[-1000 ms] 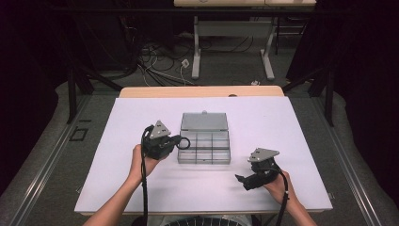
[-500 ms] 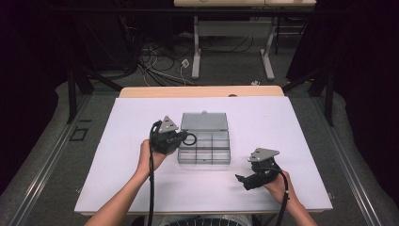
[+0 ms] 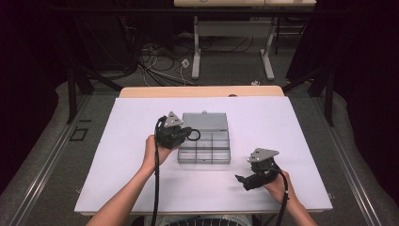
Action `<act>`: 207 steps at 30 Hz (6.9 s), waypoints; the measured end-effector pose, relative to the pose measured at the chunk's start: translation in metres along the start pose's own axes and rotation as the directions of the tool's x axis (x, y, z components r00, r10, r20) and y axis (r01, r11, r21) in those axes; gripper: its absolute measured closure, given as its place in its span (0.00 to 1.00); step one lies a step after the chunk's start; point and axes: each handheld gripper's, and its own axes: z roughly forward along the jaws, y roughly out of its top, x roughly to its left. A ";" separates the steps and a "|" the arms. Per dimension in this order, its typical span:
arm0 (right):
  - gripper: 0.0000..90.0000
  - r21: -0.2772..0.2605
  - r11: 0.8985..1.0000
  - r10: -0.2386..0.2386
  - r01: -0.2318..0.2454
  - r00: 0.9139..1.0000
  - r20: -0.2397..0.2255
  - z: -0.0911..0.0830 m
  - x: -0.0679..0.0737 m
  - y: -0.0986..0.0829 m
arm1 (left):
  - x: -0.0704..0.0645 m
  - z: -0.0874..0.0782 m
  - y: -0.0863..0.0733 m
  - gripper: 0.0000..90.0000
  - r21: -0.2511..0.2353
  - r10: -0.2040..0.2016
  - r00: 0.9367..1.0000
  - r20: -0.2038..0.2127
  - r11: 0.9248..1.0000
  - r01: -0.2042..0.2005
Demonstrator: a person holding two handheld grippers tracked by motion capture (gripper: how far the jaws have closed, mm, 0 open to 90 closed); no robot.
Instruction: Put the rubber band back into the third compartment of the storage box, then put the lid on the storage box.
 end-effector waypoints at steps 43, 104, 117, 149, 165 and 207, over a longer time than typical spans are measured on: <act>0.01 0.011 1.000 0.001 -0.001 1.000 -0.005 0.000 -0.001 -0.001 | -0.016 0.059 0.013 0.97 0.060 0.007 0.999 0.036 0.998 -0.009; 0.01 0.022 1.000 -0.009 0.009 1.000 -0.012 0.001 0.000 -0.002 | -0.039 0.101 0.015 0.96 0.143 0.069 0.996 0.056 0.987 -0.077; 0.02 0.019 1.000 -0.013 0.013 1.000 -0.017 0.001 0.000 -0.002 | -0.033 0.090 0.010 0.69 0.109 0.025 0.998 0.061 0.994 -0.031; 0.02 0.005 0.999 -0.034 0.034 0.999 -0.018 -0.001 0.004 0.002 | -0.008 0.047 -0.023 0.07 0.280 -0.017 0.999 0.033 0.960 0.008; 0.02 0.014 0.999 -0.044 0.045 0.999 -0.028 0.003 0.005 0.005 | -0.007 0.047 -0.027 0.23 0.280 -0.035 0.998 0.049 0.960 0.019; 0.02 0.041 0.997 -0.064 0.066 0.997 -0.044 0.008 0.006 0.004 | -0.010 0.064 -0.037 0.63 0.259 -0.060 0.997 0.045 0.965 0.046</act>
